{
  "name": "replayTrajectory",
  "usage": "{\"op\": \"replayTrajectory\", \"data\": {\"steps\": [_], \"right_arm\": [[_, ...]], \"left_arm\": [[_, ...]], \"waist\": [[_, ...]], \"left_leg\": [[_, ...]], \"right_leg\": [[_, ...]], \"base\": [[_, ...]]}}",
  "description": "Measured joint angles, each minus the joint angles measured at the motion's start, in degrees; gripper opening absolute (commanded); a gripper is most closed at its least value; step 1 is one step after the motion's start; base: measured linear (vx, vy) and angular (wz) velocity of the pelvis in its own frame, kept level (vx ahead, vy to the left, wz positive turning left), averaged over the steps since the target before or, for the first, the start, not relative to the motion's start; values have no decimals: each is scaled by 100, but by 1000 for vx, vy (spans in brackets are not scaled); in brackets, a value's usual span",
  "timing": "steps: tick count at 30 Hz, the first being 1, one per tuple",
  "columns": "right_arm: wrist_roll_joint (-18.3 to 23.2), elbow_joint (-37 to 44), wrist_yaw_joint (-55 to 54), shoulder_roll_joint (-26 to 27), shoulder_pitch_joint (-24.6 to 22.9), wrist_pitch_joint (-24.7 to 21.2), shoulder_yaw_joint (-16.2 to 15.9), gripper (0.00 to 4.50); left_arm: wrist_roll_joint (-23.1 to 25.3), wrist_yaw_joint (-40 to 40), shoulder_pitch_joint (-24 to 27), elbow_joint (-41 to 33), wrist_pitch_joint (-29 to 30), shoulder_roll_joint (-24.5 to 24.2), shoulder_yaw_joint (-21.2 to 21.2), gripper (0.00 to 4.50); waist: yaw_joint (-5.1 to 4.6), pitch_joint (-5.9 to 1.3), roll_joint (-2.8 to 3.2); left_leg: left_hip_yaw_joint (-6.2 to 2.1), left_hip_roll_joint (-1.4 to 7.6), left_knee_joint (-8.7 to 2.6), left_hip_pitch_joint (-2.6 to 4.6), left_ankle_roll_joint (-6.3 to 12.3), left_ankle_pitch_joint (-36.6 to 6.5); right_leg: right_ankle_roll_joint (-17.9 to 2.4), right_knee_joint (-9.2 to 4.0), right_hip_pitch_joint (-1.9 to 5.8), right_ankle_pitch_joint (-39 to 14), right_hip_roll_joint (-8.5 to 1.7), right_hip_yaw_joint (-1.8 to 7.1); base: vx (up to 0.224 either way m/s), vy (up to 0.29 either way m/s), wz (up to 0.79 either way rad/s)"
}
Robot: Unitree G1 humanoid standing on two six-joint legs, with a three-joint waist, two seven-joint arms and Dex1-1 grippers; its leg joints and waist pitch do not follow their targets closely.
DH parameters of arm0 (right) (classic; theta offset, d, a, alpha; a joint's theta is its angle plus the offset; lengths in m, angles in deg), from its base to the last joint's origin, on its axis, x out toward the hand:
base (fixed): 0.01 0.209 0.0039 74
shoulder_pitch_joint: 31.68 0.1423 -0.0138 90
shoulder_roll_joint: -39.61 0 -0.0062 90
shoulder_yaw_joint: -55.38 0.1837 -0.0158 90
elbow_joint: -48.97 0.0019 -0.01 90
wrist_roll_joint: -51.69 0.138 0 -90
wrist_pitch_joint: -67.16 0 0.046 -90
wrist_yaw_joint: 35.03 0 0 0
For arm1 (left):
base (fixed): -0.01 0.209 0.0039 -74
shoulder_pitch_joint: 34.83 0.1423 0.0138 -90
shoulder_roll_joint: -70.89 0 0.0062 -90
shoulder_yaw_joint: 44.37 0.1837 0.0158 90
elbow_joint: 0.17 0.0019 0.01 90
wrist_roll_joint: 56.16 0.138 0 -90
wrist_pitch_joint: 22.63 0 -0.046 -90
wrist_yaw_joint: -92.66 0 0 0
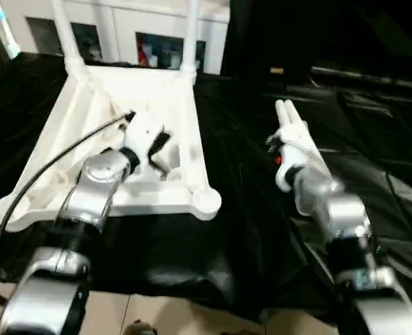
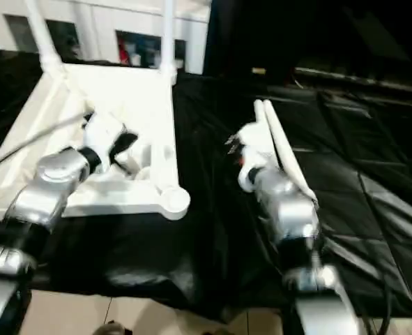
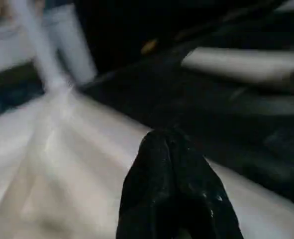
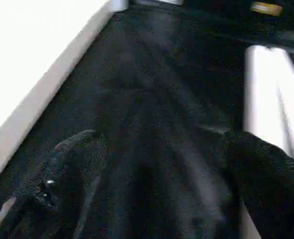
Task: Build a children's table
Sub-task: Rotate table base, then pick table leg
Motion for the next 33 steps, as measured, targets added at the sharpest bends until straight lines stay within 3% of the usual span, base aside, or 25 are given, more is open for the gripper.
{"op": "replayTrajectory", "data": {"steps": [4, 9, 12, 14, 22, 28, 33], "right_arm": [[-120, -860, -273, -341, 724, -308, 64, 450], [-198, -1596, -299, -403, 1098, -543, 83, 450], [-207, -2191, -296, -462, 1365, -715, 54, 450], [-241, -2457, -269, -517, 1503, -801, 26, 450], [-281, -3066, -310, -585, 1601, -801, 3, 450], [-157, -3304, 3, -589, 1615, -1040, 155, 450], [-31, -3365, 140, -588, 1618, -1162, 171, 450]], "left_arm": [[-350, -749, 518, -1052, 723, -345, 155, 34], [-706, -1092, 733, -1688, 1520, -606, 214, 81], [-1169, -1562, 927, -2421, 1898, -840, 282, 88], [-1373, -1856, 1028, -2772, 2149, -992, 370, 117], [-1663, -2069, 1109, -3264, 2752, -1198, 423, 171], [-1674, -2187, 1108, -3278, 2872, -1355, 439, 240], [-1675, -2238, 1108, -3332, 2966, -1395, 491, 268]], "waist": [[-24, 11, 17], [-48, 31, 46], [-71, 34, 51], [-90, 36, 55], [-124, 49, 74], [-124, 74, 113], [-120, 76, 117]], "left_leg": [[3, 0, -4, -1, 0, 0], [2, -1, 2, -10, 1, -1], [4, -1, -1, -11, 2, -2], [5, -1, -3, -13, 1, -1], [5, 0, 6, -13, 0, 0], [4, 0, 5, -17, 1, -1], [4, 0, 7, -15, 0, -1]], "right_leg": [[1, 0, -3, -3, 2, 0], [2, -1, -6, -3, 2, 1], [1, -1, -9, -5, 2, 1], [0, 0, -11, -6, 3, 1], [0, 4, -11, -4, 3, 2], [0, 4, -12, -4, 4, 2], [-1, 6, -12, -4, 4, 1]], "base": [[0, 0, 0], [0, 0, 0], [0, 0, 0], [0, 0, 0], [0, 0, 0], [0, 0, 0], [0, 0, 0]]}}
